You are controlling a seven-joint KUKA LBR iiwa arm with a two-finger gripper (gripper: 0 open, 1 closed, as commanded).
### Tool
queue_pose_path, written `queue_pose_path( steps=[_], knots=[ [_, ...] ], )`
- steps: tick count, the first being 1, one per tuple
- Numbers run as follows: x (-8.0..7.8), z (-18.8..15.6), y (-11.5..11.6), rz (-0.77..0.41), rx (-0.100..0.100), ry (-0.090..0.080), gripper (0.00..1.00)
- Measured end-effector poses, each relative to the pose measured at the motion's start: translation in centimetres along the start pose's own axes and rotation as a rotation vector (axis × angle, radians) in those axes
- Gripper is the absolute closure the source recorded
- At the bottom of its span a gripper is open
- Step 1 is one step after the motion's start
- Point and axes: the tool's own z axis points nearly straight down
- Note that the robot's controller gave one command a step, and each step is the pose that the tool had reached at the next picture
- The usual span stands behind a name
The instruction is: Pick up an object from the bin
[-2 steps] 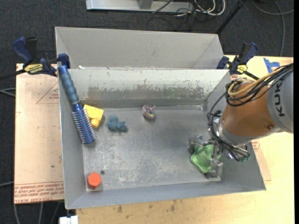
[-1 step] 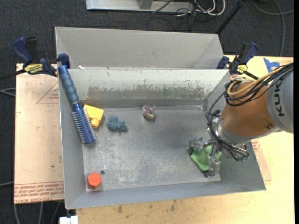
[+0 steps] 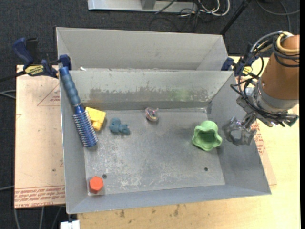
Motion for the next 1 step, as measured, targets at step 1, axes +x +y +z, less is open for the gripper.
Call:
queue_pose_path(
  steps=[1],
  knots=[
    [0.86, 8.02, 3.69, 0.324, -0.012, 0.008, 1.0]
  ],
)
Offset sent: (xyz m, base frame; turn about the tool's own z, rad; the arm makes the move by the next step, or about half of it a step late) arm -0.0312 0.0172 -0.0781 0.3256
